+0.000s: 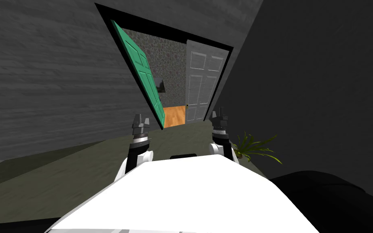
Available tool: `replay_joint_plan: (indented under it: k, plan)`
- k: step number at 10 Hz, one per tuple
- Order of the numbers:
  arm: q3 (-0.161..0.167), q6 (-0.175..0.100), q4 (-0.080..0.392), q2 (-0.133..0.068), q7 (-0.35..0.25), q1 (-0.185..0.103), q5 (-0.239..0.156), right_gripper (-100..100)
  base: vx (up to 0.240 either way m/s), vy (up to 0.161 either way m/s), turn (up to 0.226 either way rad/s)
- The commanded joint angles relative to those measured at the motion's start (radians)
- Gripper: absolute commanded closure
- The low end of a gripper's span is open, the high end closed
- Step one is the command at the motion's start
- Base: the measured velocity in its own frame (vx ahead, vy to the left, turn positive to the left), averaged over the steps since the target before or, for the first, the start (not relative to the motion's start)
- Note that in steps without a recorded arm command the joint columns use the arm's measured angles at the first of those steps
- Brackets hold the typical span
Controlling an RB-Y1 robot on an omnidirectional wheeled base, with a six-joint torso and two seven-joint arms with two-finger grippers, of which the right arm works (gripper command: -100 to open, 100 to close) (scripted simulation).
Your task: Push the door open
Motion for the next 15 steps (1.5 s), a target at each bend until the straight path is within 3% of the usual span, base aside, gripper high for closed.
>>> replay_joint_plan:
  k: [1, 9, 10, 15]
  plan:
    - [-0.002, -0.008, 0.035, -0.011, -0.001, -0.012, -0.003, -100, 0.060, 0.003, 0.039]
    - [-0.012, -0.043, 0.177, -0.044, -0.007, -0.063, -0.016, -100, 0.089, -0.005, 0.036]
    - [-0.015, -0.053, 0.218, -0.051, -0.008, -0.077, -0.019, -100, 0.105, -0.009, 0.061]
    - [-0.023, -0.079, 0.328, -0.070, -0.013, -0.116, -0.029, -100, 0.096, -0.008, 0.043]
